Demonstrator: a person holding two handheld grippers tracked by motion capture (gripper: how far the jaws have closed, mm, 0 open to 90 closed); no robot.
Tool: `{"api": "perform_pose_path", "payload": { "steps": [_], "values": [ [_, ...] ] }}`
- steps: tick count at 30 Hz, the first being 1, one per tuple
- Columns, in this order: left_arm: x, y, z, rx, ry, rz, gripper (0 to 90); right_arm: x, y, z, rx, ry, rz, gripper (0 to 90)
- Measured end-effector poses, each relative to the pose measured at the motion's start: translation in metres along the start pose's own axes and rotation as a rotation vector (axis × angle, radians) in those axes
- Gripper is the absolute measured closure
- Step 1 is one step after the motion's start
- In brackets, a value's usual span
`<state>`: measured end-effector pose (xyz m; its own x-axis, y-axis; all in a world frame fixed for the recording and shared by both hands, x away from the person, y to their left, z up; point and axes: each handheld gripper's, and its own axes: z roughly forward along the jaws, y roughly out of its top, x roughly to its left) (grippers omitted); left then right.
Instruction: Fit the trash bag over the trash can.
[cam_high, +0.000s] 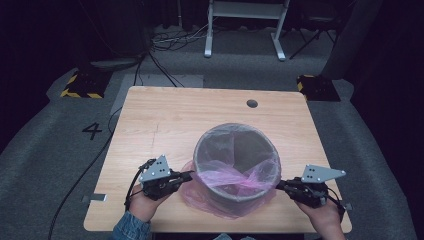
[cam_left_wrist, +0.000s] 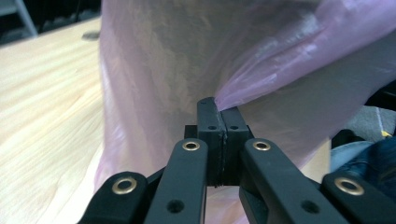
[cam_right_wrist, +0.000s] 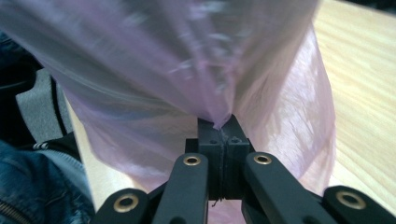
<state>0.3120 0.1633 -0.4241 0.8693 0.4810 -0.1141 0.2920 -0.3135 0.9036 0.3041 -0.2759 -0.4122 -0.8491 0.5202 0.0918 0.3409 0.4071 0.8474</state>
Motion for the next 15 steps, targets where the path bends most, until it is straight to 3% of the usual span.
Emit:
{"api": "perform_pose_path", "payload": {
  "steps": [4, 10, 15],
  "values": [
    [0.005, -0.010, 0.010, 0.088, 0.025, -0.006, 89.8, -0.013, -0.011, 0.017, 0.082, -0.008, 0.031, 89.9],
    [0.017, -0.019, 0.016, 0.099, 0.024, -0.059, 89.7, -0.022, -0.024, 0.029, 0.091, -0.016, 0.060, 89.7],
    [0.018, -0.022, 0.024, 0.111, 0.040, -0.054, 89.7, -0.027, -0.032, 0.040, 0.127, -0.018, 0.068, 89.6]
  ]
}}
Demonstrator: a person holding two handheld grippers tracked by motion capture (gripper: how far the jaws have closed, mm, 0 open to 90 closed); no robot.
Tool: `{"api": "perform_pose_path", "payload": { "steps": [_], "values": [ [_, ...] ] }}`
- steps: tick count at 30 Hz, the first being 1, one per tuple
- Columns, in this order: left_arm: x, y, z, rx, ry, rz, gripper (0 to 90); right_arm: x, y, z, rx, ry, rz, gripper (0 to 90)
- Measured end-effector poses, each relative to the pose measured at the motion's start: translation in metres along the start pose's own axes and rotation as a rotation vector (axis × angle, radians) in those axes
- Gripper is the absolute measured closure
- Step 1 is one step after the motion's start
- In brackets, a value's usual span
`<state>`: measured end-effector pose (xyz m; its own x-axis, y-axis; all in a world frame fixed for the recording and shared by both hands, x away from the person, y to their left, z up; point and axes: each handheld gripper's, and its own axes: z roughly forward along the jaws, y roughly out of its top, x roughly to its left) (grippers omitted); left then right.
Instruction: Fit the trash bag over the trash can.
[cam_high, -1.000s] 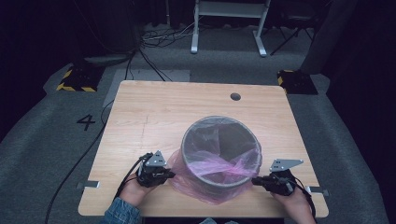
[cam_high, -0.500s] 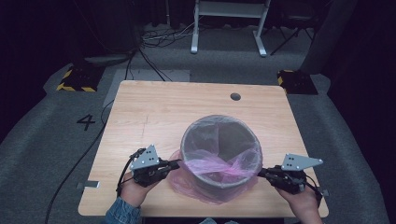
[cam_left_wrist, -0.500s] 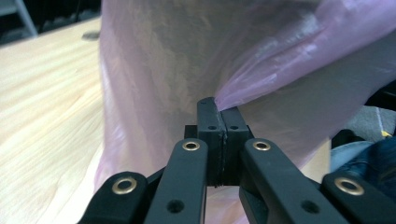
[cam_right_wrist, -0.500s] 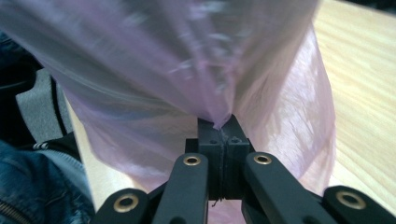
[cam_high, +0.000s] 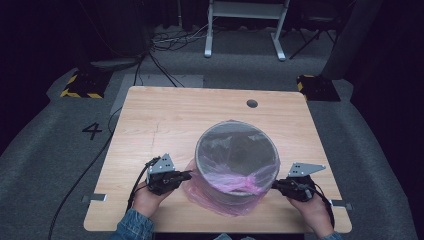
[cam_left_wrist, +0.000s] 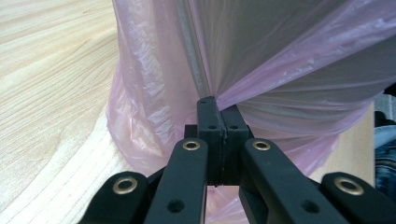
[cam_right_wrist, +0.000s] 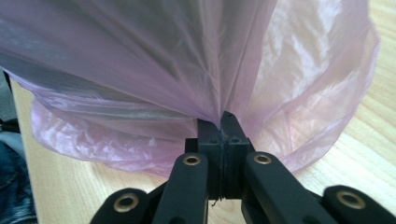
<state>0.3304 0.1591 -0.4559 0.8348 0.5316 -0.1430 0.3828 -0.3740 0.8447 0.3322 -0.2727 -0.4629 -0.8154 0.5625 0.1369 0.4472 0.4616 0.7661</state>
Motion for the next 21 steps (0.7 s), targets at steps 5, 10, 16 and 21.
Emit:
{"api": "perform_pose_path", "payload": {
  "steps": [5, 10, 16, 21],
  "values": [
    [0.001, -0.001, -0.003, -0.046, -0.011, -0.027, 89.4, 0.000, -0.002, 0.005, 0.015, -0.005, 0.008, 89.8],
    [0.003, 0.001, -0.012, -0.123, -0.022, -0.053, 89.0, -0.001, -0.006, 0.027, 0.114, 0.021, 0.011, 89.6],
    [0.010, -0.008, 0.012, 0.056, -0.012, -0.107, 89.6, 0.005, 0.011, 0.005, 0.011, -0.007, 0.005, 86.8],
    [0.005, -0.007, 0.016, 0.085, -0.027, -0.059, 89.5, -0.002, 0.006, 0.009, 0.036, -0.009, 0.017, 89.9]
  ]
}}
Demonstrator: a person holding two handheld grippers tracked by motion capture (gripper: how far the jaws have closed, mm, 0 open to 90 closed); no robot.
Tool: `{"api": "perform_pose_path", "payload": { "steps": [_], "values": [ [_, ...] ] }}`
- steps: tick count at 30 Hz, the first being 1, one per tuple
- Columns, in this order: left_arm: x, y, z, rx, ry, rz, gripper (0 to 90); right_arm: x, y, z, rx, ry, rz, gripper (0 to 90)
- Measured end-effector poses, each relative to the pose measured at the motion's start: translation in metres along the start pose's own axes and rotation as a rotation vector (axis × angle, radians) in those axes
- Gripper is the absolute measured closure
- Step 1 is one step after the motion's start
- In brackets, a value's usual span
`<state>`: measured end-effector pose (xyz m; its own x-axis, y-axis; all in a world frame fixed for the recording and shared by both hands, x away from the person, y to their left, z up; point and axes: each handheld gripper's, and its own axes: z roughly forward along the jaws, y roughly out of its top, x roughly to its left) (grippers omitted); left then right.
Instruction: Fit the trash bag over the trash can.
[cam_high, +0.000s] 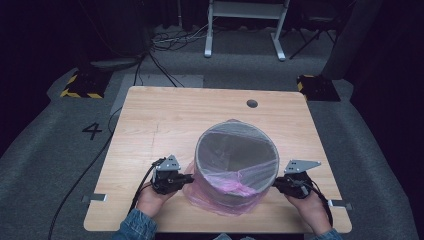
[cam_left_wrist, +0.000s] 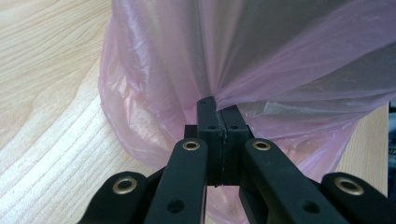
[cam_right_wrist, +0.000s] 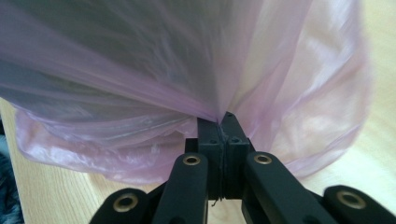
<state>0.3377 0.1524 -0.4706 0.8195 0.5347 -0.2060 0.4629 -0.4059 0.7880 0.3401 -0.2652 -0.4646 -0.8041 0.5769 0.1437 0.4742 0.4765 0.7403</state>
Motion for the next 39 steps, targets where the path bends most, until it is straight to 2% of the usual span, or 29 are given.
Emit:
{"api": "perform_pose_path", "payload": {
  "steps": [4, 6, 7, 9, 12, 13, 14, 15, 16, 19, 22, 24, 26, 29, 31, 34, 39],
  "values": [
    [0.002, 0.001, -0.010, -0.062, 0.009, -0.011, 89.2, -0.005, -0.011, 0.014, 0.054, -0.003, 0.016, 89.9],
    [0.003, 0.000, -0.009, -0.051, 0.011, -0.011, 89.3, -0.006, -0.016, 0.017, 0.075, 0.018, 0.032, 89.9],
    [0.003, 0.000, -0.008, -0.047, 0.008, -0.009, 89.4, -0.006, -0.017, 0.018, 0.084, 0.022, 0.022, 89.8],
    [0.002, -0.001, -0.005, -0.029, -0.016, -0.012, 89.5, -0.004, -0.018, 0.018, 0.115, 0.034, 0.017, 89.7],
    [0.001, -0.005, -0.008, -0.041, -0.036, 0.006, 89.1, 0.000, -0.021, 0.014, 0.127, 0.023, 0.009, 89.2],
    [0.002, -0.007, -0.010, -0.070, -0.047, 0.006, 86.4, 0.000, -0.022, 0.011, 0.127, 0.023, 0.017, 87.5],
    [0.003, -0.009, -0.013, -0.110, -0.051, -0.007, 75.6, 0.000, -0.023, 0.008, 0.119, 0.020, 0.021, 81.2],
    [0.005, -0.011, -0.017, -0.135, -0.056, -0.023, 64.3, -0.001, -0.024, 0.004, 0.101, 0.018, 0.028, 70.8],
    [0.007, -0.012, -0.022, -0.161, -0.063, -0.035, 58.8, -0.001, -0.025, -0.001, 0.069, 0.025, 0.030, 65.1],
    [0.009, -0.015, -0.034, -0.209, -0.064, -0.037, 51.7, 0.002, -0.024, -0.017, -0.012, 0.055, 0.002, 52.7],
    [0.009, -0.019, -0.047, -0.243, -0.030, -0.022, 48.3, 0.007, -0.021, -0.036, -0.068, 0.061, -0.030, 47.6],
    [0.010, -0.021, -0.052, -0.256, 0.010, -0.009, 46.9, 0.008, -0.017, -0.045, -0.096, 0.053, -0.028, 45.5],
    [0.011, -0.022, -0.054, -0.249, 0.046, -0.008, 45.3, 0.008, -0.011, -0.054, -0.126, 0.047, -0.017, 43.1],
    [0.013, -0.026, -0.056, -0.215, 0.128, 0.009, 44.3, 0.009, -0.001, -0.066, -0.168, 0.039, -0.020, 39.7],
    [0.015, -0.029, -0.055, -0.186, 0.177, 0.000, 44.2, 0.011, 0.006, -0.073, -0.187, 0.028, -0.040, 39.3],
    [0.018, -0.035, -0.054, -0.139, 0.227, -0.013, 44.3, 0.012, 0.016, -0.080, -0.206, 0.065, -0.027, 37.6],
    [0.024, -0.044, -0.055, -0.094, 0.266, -0.024, 44.3, 0.016, 0.035, -0.092, -0.250, -0.014, -0.082, 29.9]
  ]
}}
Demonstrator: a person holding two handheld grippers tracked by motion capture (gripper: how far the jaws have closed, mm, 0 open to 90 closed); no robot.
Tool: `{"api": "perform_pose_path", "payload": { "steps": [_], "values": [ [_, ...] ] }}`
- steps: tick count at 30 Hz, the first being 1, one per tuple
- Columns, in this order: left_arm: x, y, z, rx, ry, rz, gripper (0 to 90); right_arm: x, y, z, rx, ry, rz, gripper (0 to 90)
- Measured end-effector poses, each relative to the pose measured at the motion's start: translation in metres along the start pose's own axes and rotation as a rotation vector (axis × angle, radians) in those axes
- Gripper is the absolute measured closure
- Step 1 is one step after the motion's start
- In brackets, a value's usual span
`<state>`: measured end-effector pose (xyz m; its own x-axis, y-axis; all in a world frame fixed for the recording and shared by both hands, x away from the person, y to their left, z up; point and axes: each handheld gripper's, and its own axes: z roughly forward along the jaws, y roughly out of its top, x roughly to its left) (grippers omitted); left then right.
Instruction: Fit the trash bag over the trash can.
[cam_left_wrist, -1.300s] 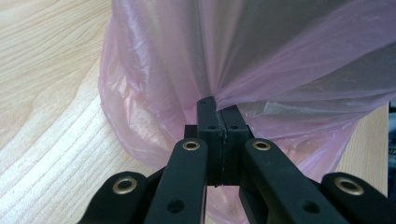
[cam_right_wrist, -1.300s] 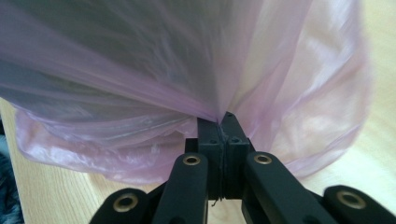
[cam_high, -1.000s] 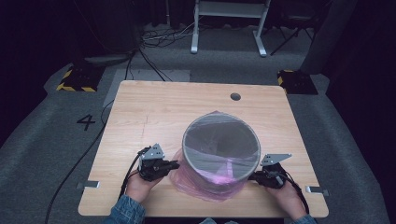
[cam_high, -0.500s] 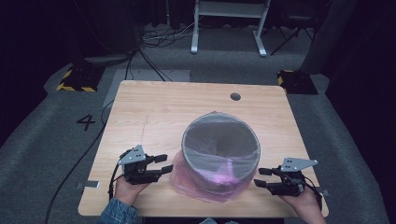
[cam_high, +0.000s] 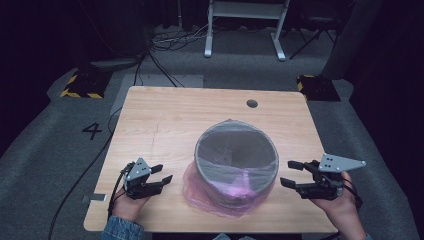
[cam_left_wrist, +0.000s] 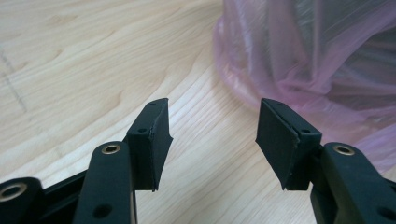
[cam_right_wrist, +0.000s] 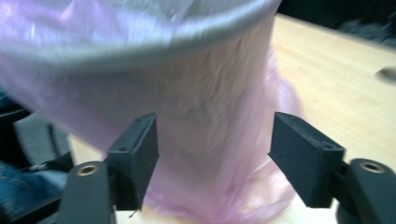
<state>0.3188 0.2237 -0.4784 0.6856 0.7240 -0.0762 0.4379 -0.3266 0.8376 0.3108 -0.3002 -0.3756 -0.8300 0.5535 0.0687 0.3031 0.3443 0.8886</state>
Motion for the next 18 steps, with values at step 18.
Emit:
{"api": "perform_pose_path", "payload": {
  "steps": [18],
  "values": [
    [0.010, -0.016, 0.004, 0.103, 0.078, -0.037, 44.3, -0.006, 0.051, 0.008, 0.086, -0.098, 0.083, 13.9]
  ]
}}
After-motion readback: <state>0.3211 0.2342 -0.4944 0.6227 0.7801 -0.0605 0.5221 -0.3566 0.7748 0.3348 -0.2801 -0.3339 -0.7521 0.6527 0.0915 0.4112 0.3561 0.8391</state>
